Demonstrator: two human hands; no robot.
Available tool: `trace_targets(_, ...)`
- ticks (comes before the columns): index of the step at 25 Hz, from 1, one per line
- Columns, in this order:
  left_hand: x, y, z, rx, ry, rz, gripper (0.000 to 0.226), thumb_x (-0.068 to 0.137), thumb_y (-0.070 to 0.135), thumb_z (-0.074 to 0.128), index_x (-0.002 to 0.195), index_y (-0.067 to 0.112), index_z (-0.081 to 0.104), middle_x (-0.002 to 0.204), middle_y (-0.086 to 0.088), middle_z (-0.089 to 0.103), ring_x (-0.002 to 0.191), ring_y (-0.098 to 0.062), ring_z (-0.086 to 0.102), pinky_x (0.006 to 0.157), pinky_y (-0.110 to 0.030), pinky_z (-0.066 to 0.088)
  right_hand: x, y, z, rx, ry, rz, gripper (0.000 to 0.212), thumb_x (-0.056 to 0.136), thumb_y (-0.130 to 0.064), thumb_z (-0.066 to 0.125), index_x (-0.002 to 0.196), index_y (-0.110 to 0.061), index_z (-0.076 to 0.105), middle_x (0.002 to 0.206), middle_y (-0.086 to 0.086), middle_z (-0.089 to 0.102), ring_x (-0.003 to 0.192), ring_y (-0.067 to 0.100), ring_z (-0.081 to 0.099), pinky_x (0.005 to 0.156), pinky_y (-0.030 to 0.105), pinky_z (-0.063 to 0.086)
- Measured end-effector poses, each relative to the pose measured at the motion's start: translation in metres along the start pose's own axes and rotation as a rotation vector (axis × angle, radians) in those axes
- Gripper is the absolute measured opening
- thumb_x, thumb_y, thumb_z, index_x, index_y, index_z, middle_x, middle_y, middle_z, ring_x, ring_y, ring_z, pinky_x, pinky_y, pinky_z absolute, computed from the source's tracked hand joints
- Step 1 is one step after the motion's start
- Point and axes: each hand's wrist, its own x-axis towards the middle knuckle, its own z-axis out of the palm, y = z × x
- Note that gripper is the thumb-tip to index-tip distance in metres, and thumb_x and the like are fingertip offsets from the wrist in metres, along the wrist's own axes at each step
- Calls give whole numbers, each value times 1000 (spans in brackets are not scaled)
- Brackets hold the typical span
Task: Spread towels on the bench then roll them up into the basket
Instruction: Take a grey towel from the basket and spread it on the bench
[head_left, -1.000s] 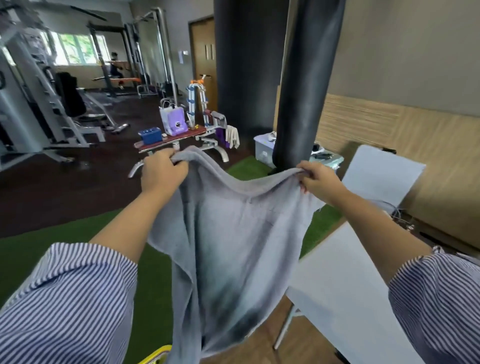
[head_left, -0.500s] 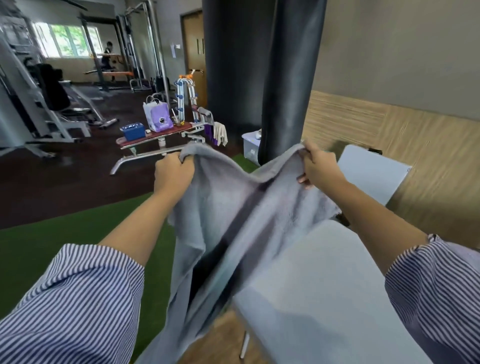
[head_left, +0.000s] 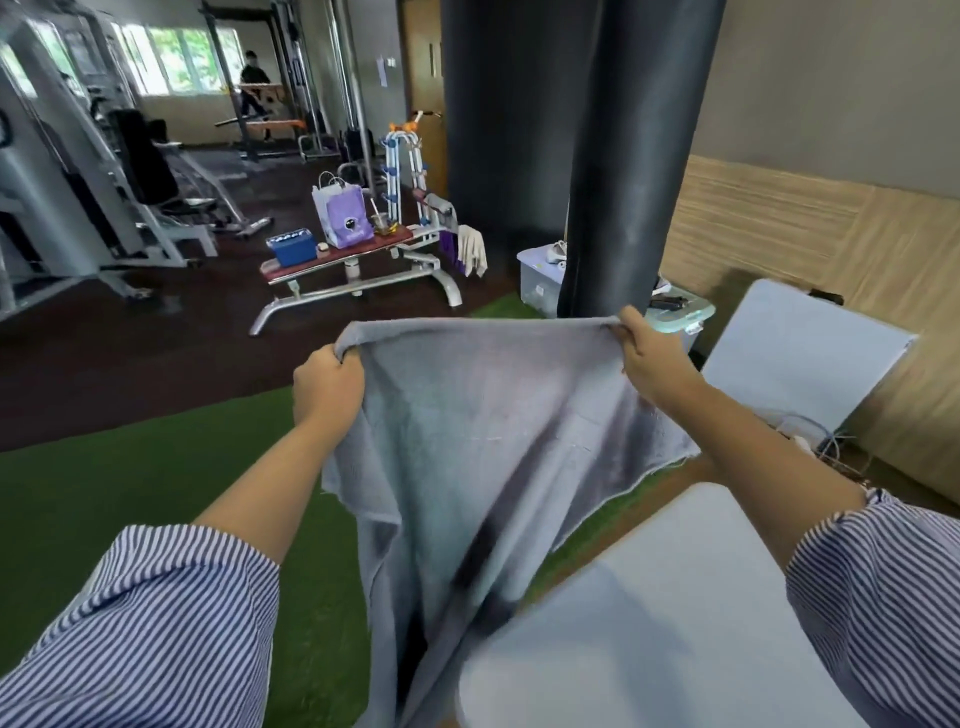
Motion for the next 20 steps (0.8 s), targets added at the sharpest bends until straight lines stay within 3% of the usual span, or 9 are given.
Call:
trace_targets(3,60,1,26,56,-38,2,31,98,22,37,100,1,60,109,-24,60,85,-33,48,71,-36,34,59,17,31,-66,-47,60,16,101,-29,29,87,-21,33,63,11,42,60,31,47,56,35,37)
trace_targets(7,138,17,45,46,-37,47,30,96,20,38,106,5,61,116,-24,59,104,-43,53,81,-42,41,144,16,51,-14,-18,163,13,100,-26,30,94,-19,39,75,17,47,61,30,46,51,31,35)
trace_targets(11,199,74,20,-37,101,167,30,95,11,38,109,-3,61,118,-32,57,110,-47,51,88,-43,40,214,-18,20,27,152,73,11,98,-17,30,89,-19,35,70,15,45,61,26,42,46,28,27)
trace_targets(14,221,124,-16,-168,218,247,28,94,10,37,100,-3,61,107,-29,60,102,-41,55,80,-43,41,246,-49,-24,84,352,-51,13,99,-20,31,87,-17,35,73,17,47,66,27,42,56,33,28)
trace_targets(16,221,146,-35,-282,246,281,25,94,12,35,81,7,56,84,-18,57,85,-27,51,67,-36,35,253,-58,-49,63,431,-150,17,99,-26,34,85,-14,37,75,14,47,72,26,42,61,31,26)
trace_targets(18,211,143,-39,-350,253,263,25,94,14,35,73,12,49,76,-12,51,79,-21,43,62,-32,30,242,-46,-57,-54,392,-220,16,89,-24,44,92,-9,47,82,11,49,78,24,44,68,27,28)
trace_targets(20,191,118,-29,-285,208,274,21,87,23,38,80,11,53,88,-24,58,81,-28,51,67,-36,35,218,-16,-48,-279,240,-162,28,77,-16,49,102,-5,55,91,16,56,84,31,52,74,31,37)
